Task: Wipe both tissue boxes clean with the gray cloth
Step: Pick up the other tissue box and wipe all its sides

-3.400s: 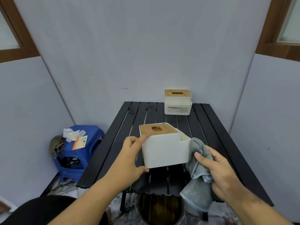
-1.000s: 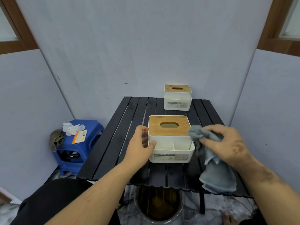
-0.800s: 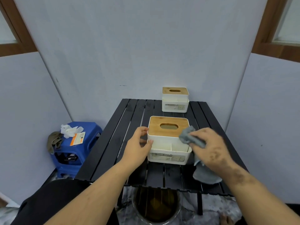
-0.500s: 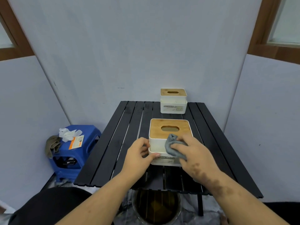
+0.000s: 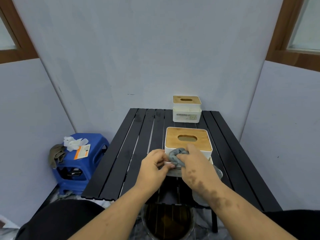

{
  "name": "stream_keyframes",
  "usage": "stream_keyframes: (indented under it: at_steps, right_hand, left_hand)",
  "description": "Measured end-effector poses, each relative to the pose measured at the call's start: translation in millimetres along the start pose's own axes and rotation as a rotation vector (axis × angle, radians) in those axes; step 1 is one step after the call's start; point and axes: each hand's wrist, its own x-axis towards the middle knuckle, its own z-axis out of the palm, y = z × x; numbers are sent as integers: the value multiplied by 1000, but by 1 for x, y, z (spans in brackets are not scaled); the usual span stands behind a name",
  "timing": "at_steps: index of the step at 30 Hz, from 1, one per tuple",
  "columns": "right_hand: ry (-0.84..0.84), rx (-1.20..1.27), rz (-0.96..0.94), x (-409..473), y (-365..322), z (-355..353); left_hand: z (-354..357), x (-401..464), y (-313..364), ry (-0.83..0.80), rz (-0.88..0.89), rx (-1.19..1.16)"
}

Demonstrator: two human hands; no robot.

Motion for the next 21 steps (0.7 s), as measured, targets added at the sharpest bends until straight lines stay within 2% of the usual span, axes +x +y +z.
stream_keyframes:
  at_steps: [4,10,12,14,17,21]
  right_hand:
    - [13,-99,43,-1,30,-18]
    - [234,-18,304,-12,96,-60]
    - [319,39,268,-18,95,-57]
    - [325,85,157,-25,87,-45]
    - [255,42,-6,-31,70,-18]
    - [122,-33,27,-26,67,-2]
  left_hand:
    - [-3,-1,-2,35,12,87]
    - [-15,4,-9,55,-54,112]
    - [-15,4,-10,47,-68,86]
    - [-13,4,-10,46,-86,64]
    - [-8,5,-8,26,-98,78]
    - [-5,4,0,14,-60,168]
